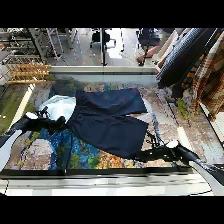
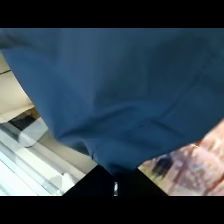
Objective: Fold the clothes and pants, and hang the long-sleeved shirts on hangers.
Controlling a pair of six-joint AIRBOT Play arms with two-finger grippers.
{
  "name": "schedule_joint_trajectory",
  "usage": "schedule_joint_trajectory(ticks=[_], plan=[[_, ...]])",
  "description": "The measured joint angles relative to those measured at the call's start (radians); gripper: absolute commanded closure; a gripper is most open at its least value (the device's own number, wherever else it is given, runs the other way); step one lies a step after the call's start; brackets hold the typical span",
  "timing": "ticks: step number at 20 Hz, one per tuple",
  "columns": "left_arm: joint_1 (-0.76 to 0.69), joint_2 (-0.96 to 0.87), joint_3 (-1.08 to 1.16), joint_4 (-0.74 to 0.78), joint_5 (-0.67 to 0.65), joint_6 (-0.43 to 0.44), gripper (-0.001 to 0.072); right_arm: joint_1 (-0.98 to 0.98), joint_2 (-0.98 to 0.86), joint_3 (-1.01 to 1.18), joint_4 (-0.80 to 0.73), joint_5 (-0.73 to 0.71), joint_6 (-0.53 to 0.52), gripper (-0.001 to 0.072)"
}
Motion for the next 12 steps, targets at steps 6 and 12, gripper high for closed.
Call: schedule_joint_trajectory(ticks=[6,12], plan=[[0.023,0.089,0.082,-0.003,-0.144,0.119,0.0698,0.013,0.214,0.071,-0.188,0.193,0.066,0.0701],[0.045,0.336,0.298,-0.106,-0.402,0.211,0.0695,0.014,0.644,0.504,-0.571,0.376,0.248,0.0701]])
